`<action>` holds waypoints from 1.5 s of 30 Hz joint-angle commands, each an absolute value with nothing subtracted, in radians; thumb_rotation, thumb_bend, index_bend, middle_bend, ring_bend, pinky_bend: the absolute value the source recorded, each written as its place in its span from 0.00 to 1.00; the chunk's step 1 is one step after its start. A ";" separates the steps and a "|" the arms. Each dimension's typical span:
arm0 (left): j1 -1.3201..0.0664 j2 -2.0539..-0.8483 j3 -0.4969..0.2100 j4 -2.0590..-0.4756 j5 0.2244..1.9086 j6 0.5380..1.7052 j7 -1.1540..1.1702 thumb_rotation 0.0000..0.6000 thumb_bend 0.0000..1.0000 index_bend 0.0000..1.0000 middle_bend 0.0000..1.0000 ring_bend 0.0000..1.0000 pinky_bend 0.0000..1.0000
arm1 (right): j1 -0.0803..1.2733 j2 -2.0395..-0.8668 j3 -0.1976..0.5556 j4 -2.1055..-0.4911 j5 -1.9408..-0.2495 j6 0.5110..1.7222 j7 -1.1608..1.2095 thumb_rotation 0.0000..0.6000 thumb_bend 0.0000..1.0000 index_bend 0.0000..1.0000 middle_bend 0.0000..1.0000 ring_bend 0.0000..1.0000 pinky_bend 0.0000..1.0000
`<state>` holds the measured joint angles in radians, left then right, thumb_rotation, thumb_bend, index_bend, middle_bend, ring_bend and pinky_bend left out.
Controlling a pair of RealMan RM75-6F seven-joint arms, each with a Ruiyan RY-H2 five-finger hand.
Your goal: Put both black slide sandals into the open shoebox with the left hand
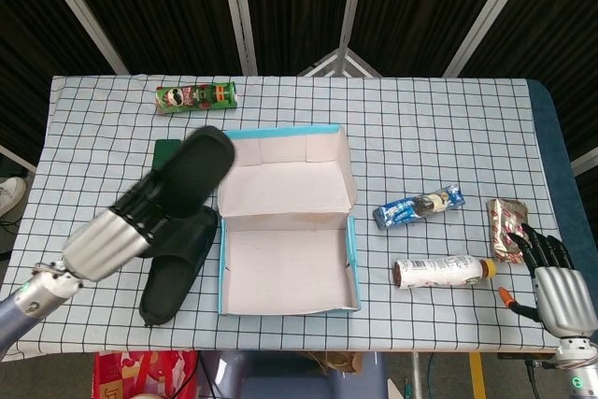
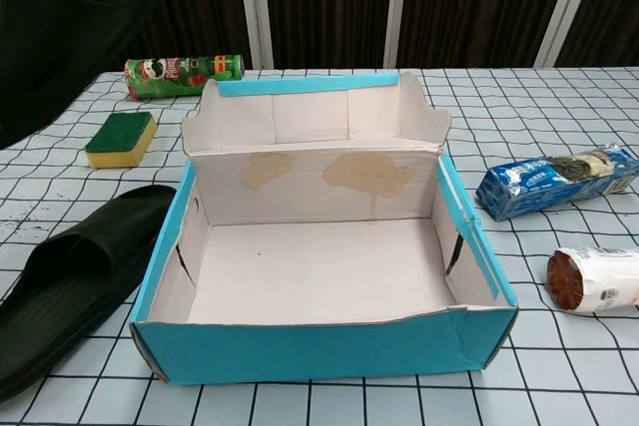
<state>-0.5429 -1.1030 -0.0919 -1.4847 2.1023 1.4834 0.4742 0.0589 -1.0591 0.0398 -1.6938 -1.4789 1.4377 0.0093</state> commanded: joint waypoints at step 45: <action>-0.999 -1.389 -0.031 -1.281 2.301 1.026 0.618 1.00 0.38 0.50 0.53 0.11 0.12 | 0.061 -1.049 0.046 -1.682 -1.453 1.417 0.039 1.00 0.27 0.14 0.05 0.10 0.07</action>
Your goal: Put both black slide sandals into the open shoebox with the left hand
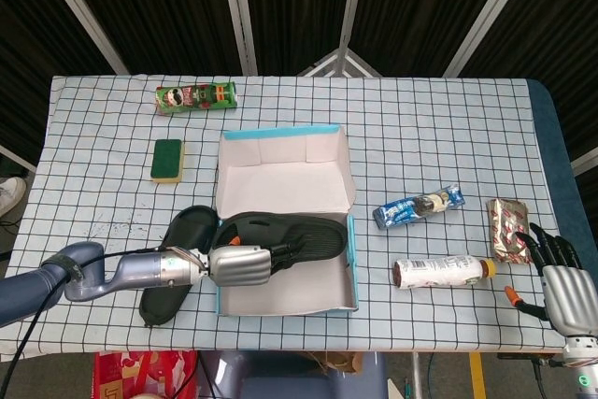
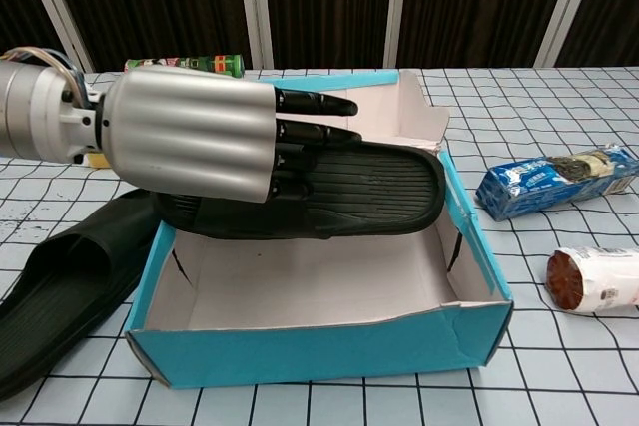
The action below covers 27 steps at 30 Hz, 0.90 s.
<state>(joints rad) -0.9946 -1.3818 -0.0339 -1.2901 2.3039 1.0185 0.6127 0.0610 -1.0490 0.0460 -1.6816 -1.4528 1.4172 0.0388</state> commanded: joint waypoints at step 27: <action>-1.027 -1.390 -0.026 -1.274 2.233 1.072 0.690 1.00 0.38 0.51 0.55 0.11 0.12 | 0.062 -1.047 0.045 -1.683 -1.451 1.413 0.042 1.00 0.27 0.14 0.06 0.10 0.07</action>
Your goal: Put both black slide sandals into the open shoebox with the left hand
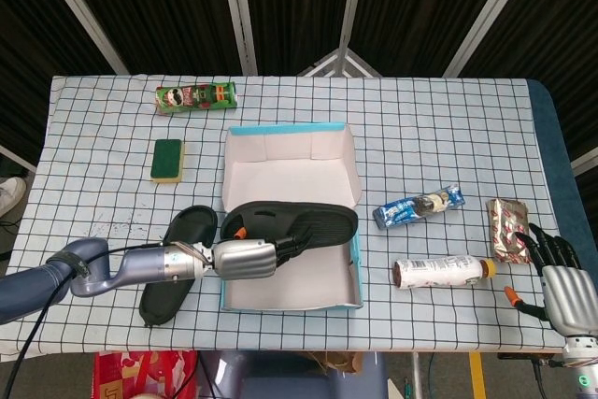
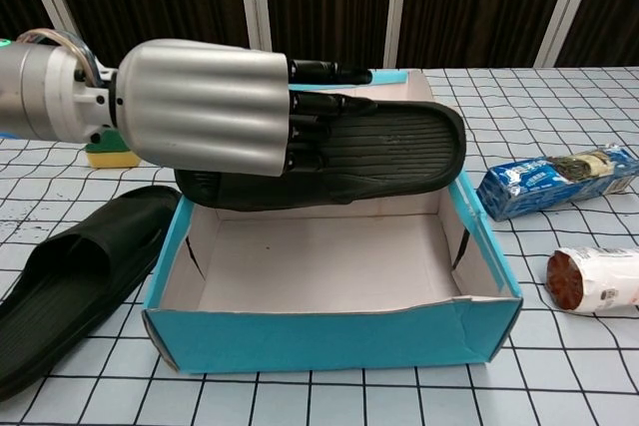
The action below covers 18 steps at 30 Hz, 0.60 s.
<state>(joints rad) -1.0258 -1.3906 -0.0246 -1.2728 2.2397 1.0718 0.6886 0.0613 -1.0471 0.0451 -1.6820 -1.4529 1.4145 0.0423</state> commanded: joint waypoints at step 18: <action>-1.051 -1.459 0.013 -1.214 2.222 1.079 0.670 1.00 0.38 0.51 0.54 0.11 0.12 | 0.062 -1.042 0.045 -1.684 -1.442 1.406 0.048 1.00 0.27 0.14 0.06 0.10 0.07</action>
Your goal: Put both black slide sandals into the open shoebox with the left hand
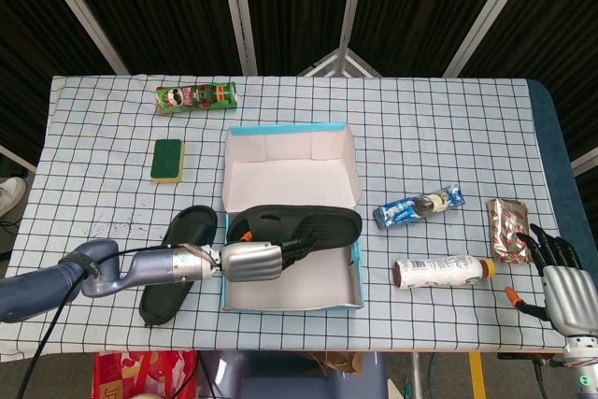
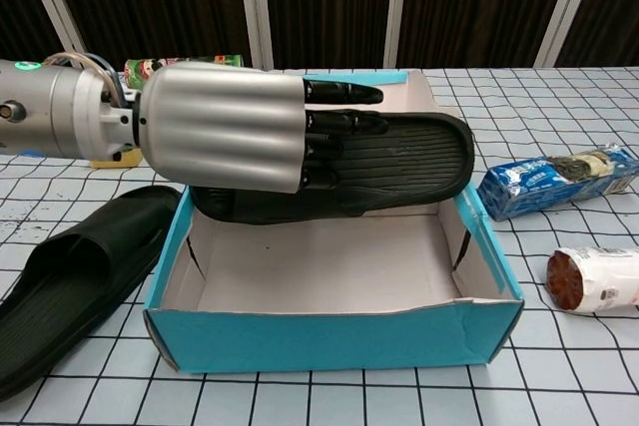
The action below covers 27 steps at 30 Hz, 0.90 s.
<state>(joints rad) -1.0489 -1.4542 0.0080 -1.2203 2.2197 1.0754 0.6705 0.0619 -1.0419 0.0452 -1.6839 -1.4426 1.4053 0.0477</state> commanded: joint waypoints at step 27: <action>-1.052 -1.525 0.083 -1.138 2.168 1.067 0.584 1.00 0.38 0.50 0.54 0.11 0.12 | 0.065 -1.041 0.046 -1.688 -1.432 1.394 0.040 1.00 0.27 0.14 0.06 0.10 0.07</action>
<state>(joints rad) -1.0516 -1.5216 0.0807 -1.1408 2.1714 1.0673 0.5894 0.0648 -1.0415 0.0457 -1.6883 -1.4323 1.3942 0.0404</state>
